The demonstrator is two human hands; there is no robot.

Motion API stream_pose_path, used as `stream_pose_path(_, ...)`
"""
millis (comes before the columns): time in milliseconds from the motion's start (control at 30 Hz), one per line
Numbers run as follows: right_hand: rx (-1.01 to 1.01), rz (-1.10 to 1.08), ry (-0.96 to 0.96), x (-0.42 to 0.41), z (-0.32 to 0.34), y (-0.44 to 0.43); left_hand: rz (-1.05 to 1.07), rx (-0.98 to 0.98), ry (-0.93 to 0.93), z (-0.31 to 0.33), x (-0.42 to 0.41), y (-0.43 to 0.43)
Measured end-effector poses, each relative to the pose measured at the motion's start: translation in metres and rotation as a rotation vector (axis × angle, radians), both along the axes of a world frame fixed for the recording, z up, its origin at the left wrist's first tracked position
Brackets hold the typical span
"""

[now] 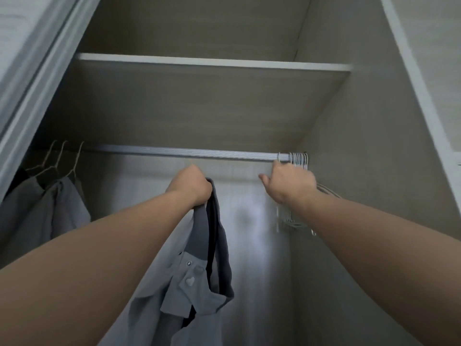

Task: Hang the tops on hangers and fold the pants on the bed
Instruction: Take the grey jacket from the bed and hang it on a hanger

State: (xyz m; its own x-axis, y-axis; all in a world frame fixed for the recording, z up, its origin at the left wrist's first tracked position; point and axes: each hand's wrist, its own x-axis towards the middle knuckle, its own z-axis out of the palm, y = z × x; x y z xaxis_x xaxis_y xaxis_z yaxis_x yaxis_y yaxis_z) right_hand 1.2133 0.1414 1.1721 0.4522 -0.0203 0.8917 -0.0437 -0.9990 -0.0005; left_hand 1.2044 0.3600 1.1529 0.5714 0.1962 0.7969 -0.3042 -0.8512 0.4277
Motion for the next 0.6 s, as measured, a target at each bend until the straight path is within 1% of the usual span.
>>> stream_pose_path(67,0.225,0.005,0.186,0.003,0.001,0.012,-0.008,-0.014,0.011,-0.007,0.002,0.007)
stream_pose_path(100,0.285,0.003,0.275,0.004,0.002,0.016,-0.014,-0.021,0.016,-0.010,0.003,0.011)
stream_pose_path(167,0.308,0.014,0.452,0.009,0.000,0.020,-0.028,-0.040,0.014,-0.012,0.004,0.019)
stream_pose_path(200,0.329,0.041,0.491,0.011,-0.003,0.021,-0.035,-0.056,0.011,-0.013,0.004,0.023)
stream_pose_path(233,0.382,0.125,0.478,0.014,-0.004,0.021,-0.049,-0.077,0.008,-0.013,0.004,0.026)
stream_pose_path(267,0.454,0.242,0.423,0.016,-0.005,0.020,-0.065,-0.100,0.004,-0.013,0.004,0.028)
stream_pose_path(300,0.489,0.309,0.348,0.018,-0.005,0.019,-0.085,-0.122,0.002,-0.014,0.003,0.029)
stream_pose_path(333,0.512,0.316,0.282,0.016,-0.004,0.020,-0.107,-0.142,0.000,-0.014,0.003,0.029)
stream_pose_path(400,0.549,0.242,0.153,0.016,-0.006,0.019,-0.160,-0.171,0.001,-0.016,0.003,0.026)
stream_pose_path(467,0.591,0.250,0.057,0.013,-0.005,0.016,-0.216,-0.201,0.002,-0.019,0.003,0.020)
stream_pose_path(600,0.579,0.280,-0.019,-0.007,-0.001,0.001,-0.320,-0.277,-0.019,-0.024,-0.007,0.001)
